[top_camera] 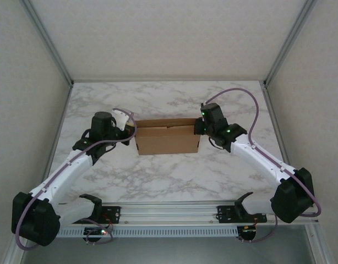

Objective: Fold the paper box

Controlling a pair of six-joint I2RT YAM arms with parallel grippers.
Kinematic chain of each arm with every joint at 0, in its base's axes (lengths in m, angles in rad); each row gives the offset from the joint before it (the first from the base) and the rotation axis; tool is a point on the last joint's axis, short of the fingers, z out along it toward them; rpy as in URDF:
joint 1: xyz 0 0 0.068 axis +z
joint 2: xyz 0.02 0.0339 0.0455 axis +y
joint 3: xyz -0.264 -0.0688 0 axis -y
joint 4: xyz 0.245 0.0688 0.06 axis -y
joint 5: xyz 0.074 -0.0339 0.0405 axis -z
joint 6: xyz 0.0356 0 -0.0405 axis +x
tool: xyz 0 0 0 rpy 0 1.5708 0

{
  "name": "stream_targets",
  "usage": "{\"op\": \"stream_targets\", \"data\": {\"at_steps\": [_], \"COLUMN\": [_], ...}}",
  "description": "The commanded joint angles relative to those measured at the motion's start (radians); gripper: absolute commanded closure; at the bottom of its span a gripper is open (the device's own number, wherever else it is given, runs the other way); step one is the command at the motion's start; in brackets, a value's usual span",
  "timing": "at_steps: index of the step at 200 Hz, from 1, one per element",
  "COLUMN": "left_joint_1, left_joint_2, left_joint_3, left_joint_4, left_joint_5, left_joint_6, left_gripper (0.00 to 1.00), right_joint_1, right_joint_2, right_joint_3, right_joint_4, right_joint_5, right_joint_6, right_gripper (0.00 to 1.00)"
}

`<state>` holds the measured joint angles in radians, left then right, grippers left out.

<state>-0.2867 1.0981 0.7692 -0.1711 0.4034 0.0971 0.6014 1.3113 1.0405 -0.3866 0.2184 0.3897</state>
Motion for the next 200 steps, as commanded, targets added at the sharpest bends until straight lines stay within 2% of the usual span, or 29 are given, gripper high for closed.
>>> {"op": "stream_targets", "data": {"at_steps": [1,54,114,200], "left_joint_1": [-0.014,-0.032,-0.105,-0.111], "left_joint_2": [-0.018,-0.025,-0.029,-0.053], "left_joint_3": [-0.015,-0.030,-0.077,-0.127], "left_joint_4": [-0.035,-0.029,0.012,0.023], "left_joint_5": [-0.005,-0.015,-0.059,-0.080], "left_joint_6": [0.016,-0.006,-0.078,-0.102], "left_gripper": [0.99,0.99,0.98,0.98], "right_joint_1": [0.019,0.019,0.018,0.018], "right_joint_2": [-0.001,-0.011,-0.018,-0.023], "right_joint_3": [-0.042,-0.066,-0.081,-0.135], "right_joint_4": [-0.077,-0.058,-0.040,-0.004], "right_joint_5": [-0.005,-0.005,-0.001,0.006], "right_joint_6": [-0.018,-0.017,-0.005,-0.028], "right_gripper": [1.00,1.00,1.00,1.00]}}
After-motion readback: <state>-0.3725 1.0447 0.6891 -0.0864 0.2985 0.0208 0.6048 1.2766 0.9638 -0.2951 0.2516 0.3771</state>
